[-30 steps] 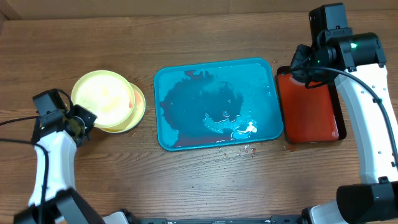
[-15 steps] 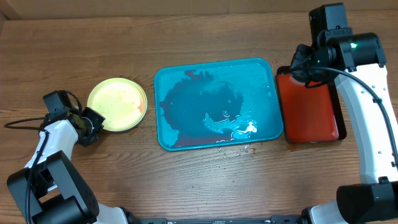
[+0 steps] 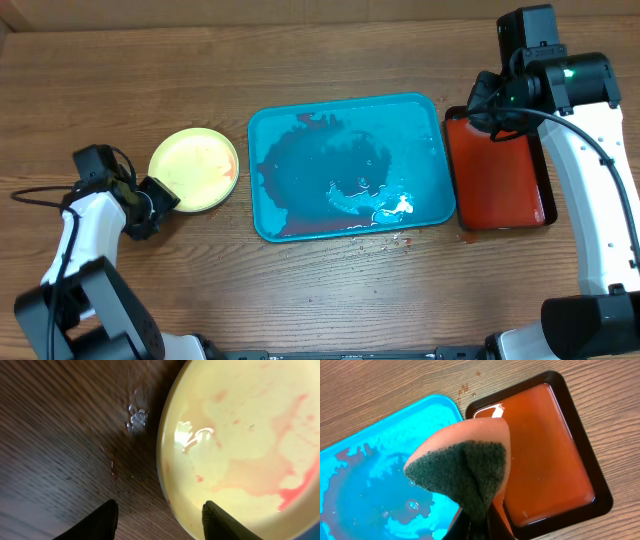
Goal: Clean dirty plates on tray and stack at the side
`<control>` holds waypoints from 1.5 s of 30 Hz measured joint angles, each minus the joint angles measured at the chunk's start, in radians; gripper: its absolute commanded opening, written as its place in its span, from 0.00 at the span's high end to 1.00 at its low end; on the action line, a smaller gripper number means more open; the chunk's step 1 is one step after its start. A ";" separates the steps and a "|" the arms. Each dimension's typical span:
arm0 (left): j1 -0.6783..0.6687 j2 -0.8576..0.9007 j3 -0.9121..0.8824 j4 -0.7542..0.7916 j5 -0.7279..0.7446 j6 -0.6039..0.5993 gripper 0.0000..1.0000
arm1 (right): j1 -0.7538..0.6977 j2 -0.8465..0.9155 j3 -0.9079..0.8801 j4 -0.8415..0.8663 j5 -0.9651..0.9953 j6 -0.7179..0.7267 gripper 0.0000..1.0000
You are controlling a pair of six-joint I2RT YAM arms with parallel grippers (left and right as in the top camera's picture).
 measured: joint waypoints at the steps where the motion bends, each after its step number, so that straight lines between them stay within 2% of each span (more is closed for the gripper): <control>1: 0.000 -0.024 0.006 -0.008 -0.004 0.006 0.43 | 0.000 0.000 0.000 0.000 0.000 0.000 0.96; 5: -0.014 -0.121 0.014 -0.037 -0.014 0.017 0.41 | 0.000 0.000 0.000 0.000 0.000 0.000 0.96; 9: -0.103 -0.249 0.014 -0.063 -0.022 0.060 0.32 | 0.000 0.000 0.000 -0.001 0.000 0.000 0.96; 14: -0.291 -0.346 0.018 -0.055 -0.027 0.121 0.14 | -0.001 0.003 0.000 -0.002 0.000 -0.034 0.94; 24: -0.696 -0.356 0.019 0.001 -0.127 0.167 0.01 | -0.110 0.086 -0.015 0.002 -0.012 -0.114 0.94; 27: -0.776 -0.350 0.019 0.035 -0.150 0.170 0.00 | -0.158 0.119 -0.021 0.029 -0.030 -0.174 0.94; 31: -0.821 -0.315 0.019 0.101 -0.165 0.169 0.00 | -0.200 0.169 -0.059 0.099 -0.044 -0.253 0.95; 37: -0.823 -0.248 0.020 0.122 -0.177 0.168 0.00 | -0.220 0.264 -0.154 0.159 -0.053 -0.296 0.95; 41: -0.823 -0.205 0.020 0.122 -0.180 0.167 0.00 | -0.222 0.323 -0.219 0.218 -0.054 -0.312 0.92; 45: -0.823 -0.158 0.020 0.122 -0.180 0.166 0.00 | -0.222 0.357 -0.276 0.303 -0.097 -0.393 0.87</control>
